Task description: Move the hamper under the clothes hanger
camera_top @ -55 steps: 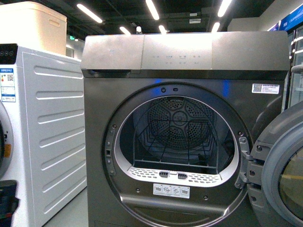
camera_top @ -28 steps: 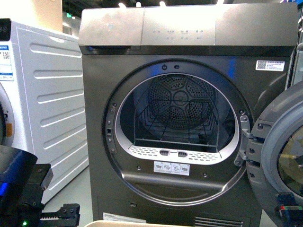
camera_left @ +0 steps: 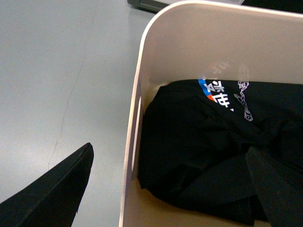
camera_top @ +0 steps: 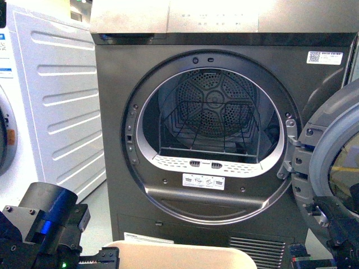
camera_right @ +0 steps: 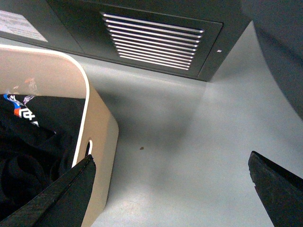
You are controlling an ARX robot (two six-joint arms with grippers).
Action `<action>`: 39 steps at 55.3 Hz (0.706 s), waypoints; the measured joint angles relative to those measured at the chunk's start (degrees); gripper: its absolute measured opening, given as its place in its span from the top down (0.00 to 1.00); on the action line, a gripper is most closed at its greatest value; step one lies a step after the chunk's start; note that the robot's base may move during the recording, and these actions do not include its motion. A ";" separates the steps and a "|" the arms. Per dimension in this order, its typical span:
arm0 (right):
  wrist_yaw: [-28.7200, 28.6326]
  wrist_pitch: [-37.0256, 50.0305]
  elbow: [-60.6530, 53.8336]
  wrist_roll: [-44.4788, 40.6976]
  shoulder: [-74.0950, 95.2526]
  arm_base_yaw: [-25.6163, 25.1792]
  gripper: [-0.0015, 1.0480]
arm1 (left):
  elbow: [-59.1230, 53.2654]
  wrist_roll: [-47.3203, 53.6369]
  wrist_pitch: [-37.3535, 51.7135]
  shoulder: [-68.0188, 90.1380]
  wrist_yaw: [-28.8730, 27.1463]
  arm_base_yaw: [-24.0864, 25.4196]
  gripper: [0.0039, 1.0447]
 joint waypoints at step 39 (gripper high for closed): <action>-2.73 5.20 1.92 7.13 6.67 6.62 0.08 | 0.72 -0.11 2.34 6.29 0.63 0.81 0.06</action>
